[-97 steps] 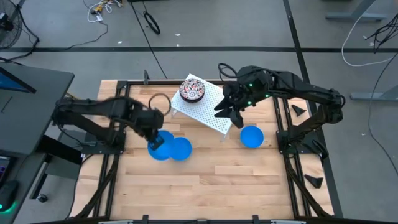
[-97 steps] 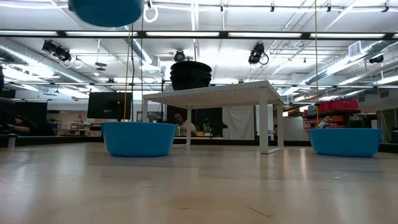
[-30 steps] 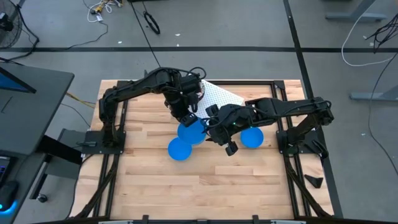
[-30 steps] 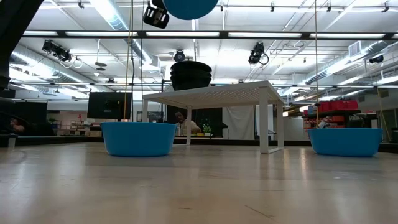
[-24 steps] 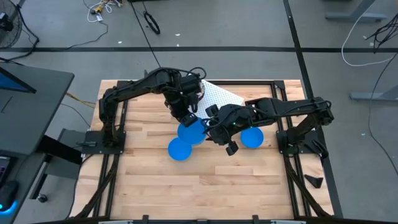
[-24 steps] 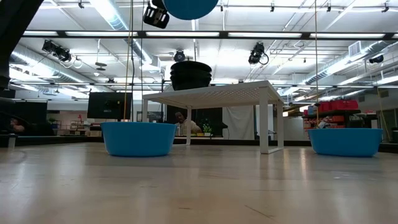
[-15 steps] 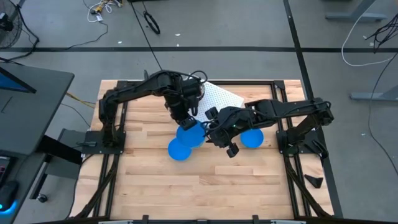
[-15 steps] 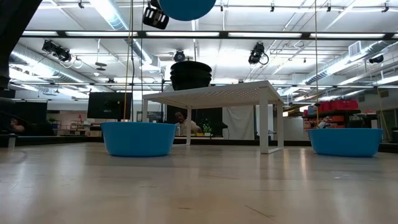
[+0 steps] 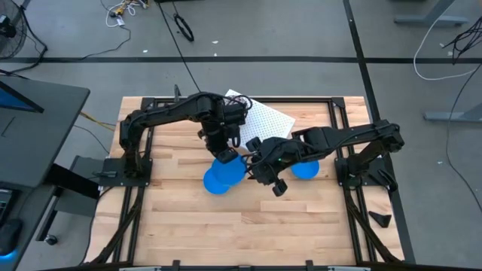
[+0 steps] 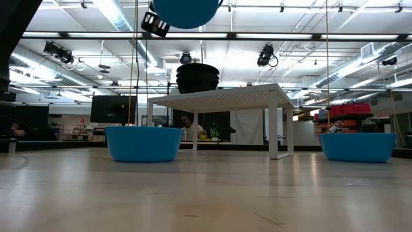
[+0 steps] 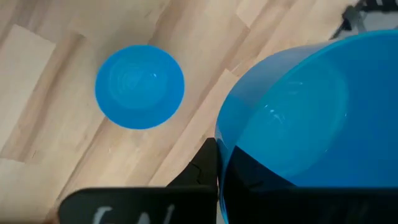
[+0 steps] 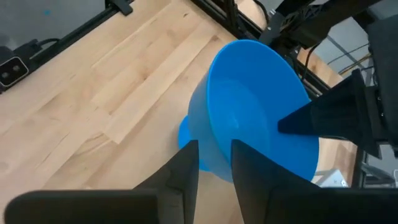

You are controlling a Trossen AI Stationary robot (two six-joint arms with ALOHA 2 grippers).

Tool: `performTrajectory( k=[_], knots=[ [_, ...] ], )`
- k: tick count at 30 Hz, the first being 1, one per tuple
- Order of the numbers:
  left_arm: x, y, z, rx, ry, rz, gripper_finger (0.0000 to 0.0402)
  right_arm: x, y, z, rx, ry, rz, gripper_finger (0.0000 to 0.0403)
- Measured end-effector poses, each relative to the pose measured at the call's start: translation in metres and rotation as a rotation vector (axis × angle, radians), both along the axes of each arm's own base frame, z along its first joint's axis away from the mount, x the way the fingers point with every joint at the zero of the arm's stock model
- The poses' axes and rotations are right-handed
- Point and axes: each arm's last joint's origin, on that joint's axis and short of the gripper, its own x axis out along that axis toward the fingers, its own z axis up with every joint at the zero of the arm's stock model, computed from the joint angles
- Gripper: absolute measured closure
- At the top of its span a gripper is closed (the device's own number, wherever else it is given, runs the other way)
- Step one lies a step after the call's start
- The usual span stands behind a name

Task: Pick & Place Mini bowls
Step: Put the bottom blue bowl on the shelf

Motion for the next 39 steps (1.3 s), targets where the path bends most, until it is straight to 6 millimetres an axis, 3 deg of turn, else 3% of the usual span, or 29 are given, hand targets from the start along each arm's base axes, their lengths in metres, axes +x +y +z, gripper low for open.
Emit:
performTrajectory(
  k=[10,15,30,39],
  knots=[
    [0.0,-0.001,0.0,0.01,0.023,0.047,0.0398,0.004,0.001,-0.004,-0.064,-0.007,0.064,0.0307],
    [0.001,-0.007,0.0,0.04,-0.054,-0.139,0.0398,0.004,0.002,-0.004,-0.125,-0.029,0.17,0.0307],
    [0.003,-0.028,-0.001,0.126,-0.11,-0.361,0.0398,0.02,0.019,-0.016,-0.212,-0.083,0.293,0.0307],
    [0.003,-0.034,-0.001,0.162,-0.155,-0.49,0.0398,0.021,0.02,-0.016,-0.144,-0.076,0.231,0.0307]
  ],
)
